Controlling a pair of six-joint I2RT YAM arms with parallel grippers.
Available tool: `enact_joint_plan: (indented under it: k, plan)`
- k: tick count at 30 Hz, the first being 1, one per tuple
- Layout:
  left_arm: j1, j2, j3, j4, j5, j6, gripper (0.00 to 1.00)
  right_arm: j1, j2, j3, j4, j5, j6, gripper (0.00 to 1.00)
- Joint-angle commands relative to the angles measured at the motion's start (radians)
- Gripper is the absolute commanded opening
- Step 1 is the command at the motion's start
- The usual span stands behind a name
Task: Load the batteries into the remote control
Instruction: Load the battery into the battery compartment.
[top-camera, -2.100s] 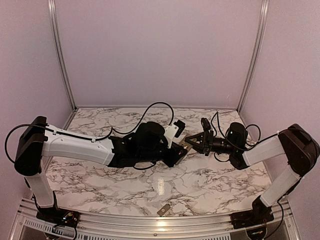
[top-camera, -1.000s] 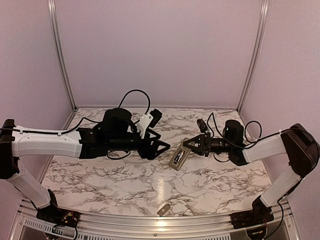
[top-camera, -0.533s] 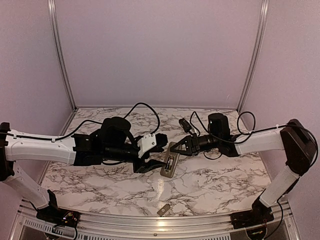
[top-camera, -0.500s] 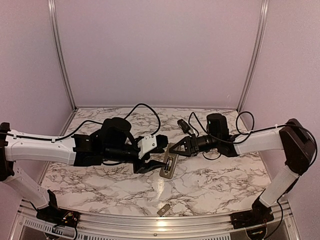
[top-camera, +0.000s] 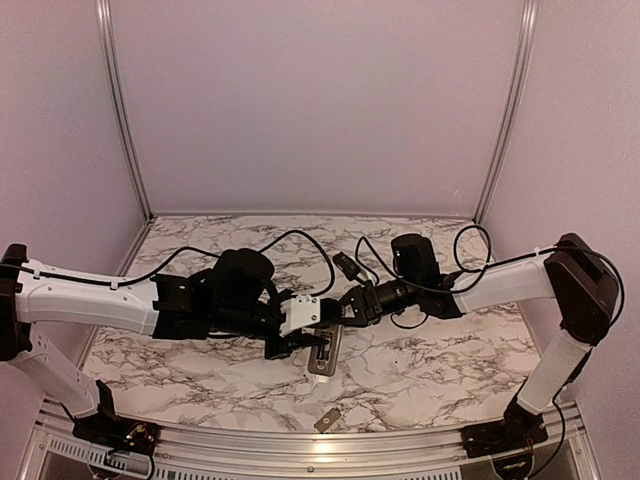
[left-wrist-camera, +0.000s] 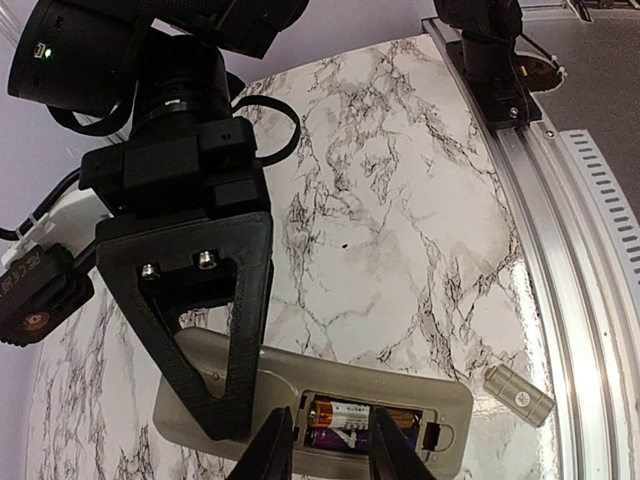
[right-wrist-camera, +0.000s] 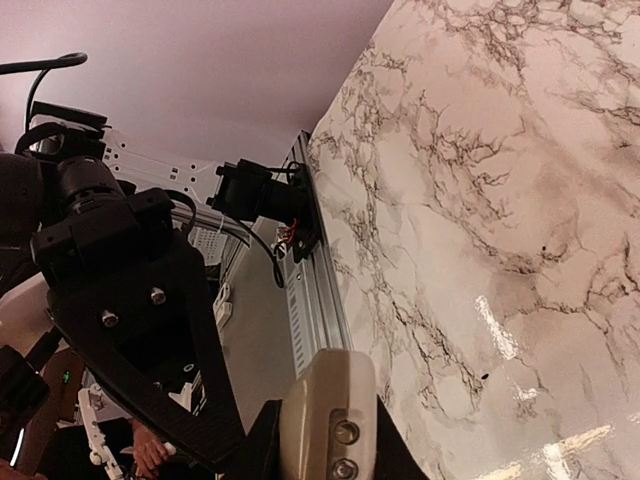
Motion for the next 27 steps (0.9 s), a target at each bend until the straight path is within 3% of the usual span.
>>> enact_joint_plan:
  k: [1, 20, 27]
  plan:
    - [-0.006, 0.024, 0.018, -0.054, -0.019, 0.029, 0.27, 0.016, -0.001, 0.039, -0.002, -0.018, -0.01, 0.0]
    - [-0.023, 0.063, 0.066, -0.103, -0.046, 0.065, 0.26, 0.024, 0.011, 0.046, 0.009, -0.032, -0.004, 0.0]
    - [-0.028, 0.087, 0.079, -0.133, -0.056, 0.081, 0.18, 0.024, 0.01, 0.047, 0.01, -0.036, -0.004, 0.0]
